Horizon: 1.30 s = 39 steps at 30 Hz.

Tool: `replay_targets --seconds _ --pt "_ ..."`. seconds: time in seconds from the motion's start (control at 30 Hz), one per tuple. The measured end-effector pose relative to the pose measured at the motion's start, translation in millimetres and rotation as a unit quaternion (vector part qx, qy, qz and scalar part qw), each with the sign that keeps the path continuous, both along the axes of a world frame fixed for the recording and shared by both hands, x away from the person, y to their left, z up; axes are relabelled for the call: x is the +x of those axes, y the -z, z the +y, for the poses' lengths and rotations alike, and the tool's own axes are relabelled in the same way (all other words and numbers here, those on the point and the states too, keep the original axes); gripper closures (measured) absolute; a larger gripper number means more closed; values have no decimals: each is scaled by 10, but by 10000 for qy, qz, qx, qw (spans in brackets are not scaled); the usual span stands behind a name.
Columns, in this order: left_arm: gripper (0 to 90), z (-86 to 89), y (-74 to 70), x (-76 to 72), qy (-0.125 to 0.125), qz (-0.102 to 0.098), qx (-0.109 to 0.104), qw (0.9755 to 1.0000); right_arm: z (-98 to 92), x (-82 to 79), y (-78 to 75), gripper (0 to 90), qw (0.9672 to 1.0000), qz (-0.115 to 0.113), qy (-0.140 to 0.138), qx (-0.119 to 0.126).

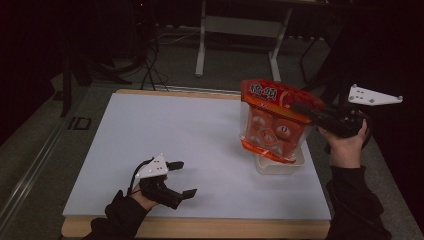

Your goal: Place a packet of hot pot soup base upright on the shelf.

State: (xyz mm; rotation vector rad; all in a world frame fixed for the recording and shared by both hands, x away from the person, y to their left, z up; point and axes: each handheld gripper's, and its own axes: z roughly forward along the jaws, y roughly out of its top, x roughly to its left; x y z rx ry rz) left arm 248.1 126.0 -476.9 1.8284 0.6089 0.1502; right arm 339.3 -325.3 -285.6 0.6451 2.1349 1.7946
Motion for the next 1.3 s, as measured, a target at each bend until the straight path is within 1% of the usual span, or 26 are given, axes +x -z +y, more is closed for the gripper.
replay_targets --seconds 0.03,0.17,0.3,0.33,0.43,0.5,0.57,0.6,0.73,0.83,0.9,0.93,1.07,1.1,1.13,1.2,1.3 --pt "21 9 10 -8 -14 50 -18 10000 -22 19 2 900 10000 11 14 -7" --pt "8 59 66 -36 -110 133 -2 9999 -114 91 31 900 9999 68 116 -8" --pt "0 120 140 -47 -254 228 -78 9994 -198 161 96 900 9997 163 190 34" --pt "0 127 152 -44 -261 246 -65 9993 -219 177 119 900 9995 174 251 18" --pt "0 145 191 -36 -264 316 -68 9991 -275 220 175 900 9992 222 320 18" --pt "0 146 202 -32 -264 314 -54 9991 -307 242 210 900 9991 245 357 -19" --pt "0 142 202 -28 -248 316 -38 9992 -335 264 244 900 9988 302 378 15" --pt "0 138 201 -30 -254 288 -28 9993 -347 273 263 900 9987 301 416 -17" --pt "0 128 201 -31 -265 251 -2 9993 -384 316 363 900 9980 399 481 7" --pt "0 120 208 -28 -267 265 -10 9993 -387 344 440 900 9975 466 534 -23" --pt "0 118 210 -28 -268 275 -23 9993 -389 352 464 900 9975 491 511 35" --pt "0 119 211 -27 -263 274 -21 9993 -385 351 477 900 9973 499 540 -10" --pt "0 122 223 -21 -275 302 -37 9992 -366 364 552 900 9971 566 518 -7" --pt "0 125 227 -19 -279 305 -36 9991 -361 362 569 900 9968 567 558 -59" --pt "0 127 229 -20 -288 306 -45 9991 -363 364 591 900 9967 591 561 -48" --pt "0 129 232 -20 -288 321 -55 9991 -382 364 628 900 9966 638 523 53" --pt "0 129 239 -13 -292 324 -46 9990 -416 347 651 900 9964 647 539 97"
